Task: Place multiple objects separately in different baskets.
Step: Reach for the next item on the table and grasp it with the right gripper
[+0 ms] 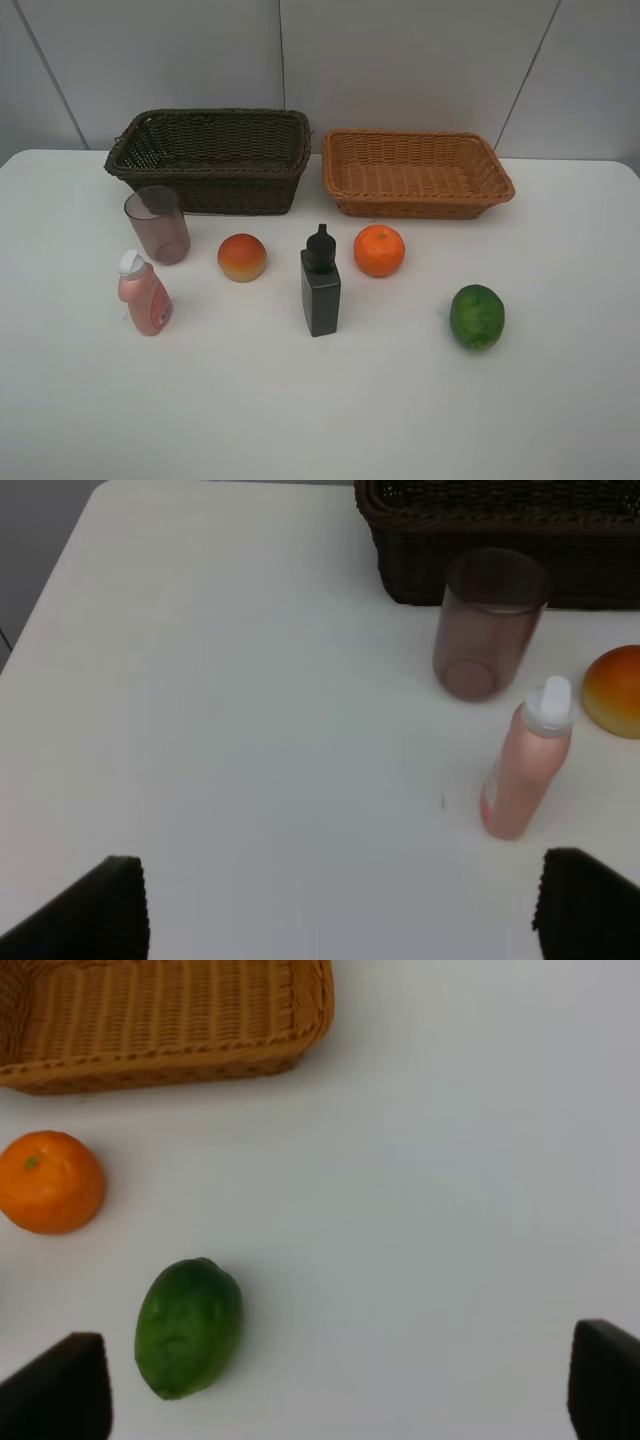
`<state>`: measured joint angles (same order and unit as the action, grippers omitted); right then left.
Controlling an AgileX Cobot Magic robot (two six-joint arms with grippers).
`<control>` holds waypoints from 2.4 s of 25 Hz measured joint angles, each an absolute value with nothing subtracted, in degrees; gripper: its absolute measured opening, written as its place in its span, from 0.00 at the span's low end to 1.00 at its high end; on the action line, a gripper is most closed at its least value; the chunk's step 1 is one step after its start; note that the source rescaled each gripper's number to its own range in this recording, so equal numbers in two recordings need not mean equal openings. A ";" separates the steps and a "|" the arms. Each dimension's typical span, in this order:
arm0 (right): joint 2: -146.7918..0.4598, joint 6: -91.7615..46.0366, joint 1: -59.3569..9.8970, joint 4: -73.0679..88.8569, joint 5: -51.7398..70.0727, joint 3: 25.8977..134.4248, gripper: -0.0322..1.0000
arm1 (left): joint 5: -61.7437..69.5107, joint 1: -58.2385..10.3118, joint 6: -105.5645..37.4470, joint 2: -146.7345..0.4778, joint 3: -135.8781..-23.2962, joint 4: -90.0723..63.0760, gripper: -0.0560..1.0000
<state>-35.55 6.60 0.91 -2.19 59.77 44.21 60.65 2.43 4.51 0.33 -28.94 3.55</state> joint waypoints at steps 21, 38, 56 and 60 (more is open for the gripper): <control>-71.20 28.51 -19.79 -5.84 51.29 45.44 1.00 | 60.65 2.43 4.51 0.33 -28.94 3.55 1.00; -89.68 36.69 -21.91 -6.45 47.78 49.77 1.00 | 60.65 2.43 4.51 0.33 -28.94 3.55 1.00; -99.91 39.40 -21.91 -10.99 42.44 49.84 1.00 | 60.65 2.43 4.51 0.33 -28.94 3.70 1.00; -102.07 39.40 -21.91 -11.17 42.06 49.84 1.00 | 60.65 2.43 4.51 0.33 -28.94 3.70 1.00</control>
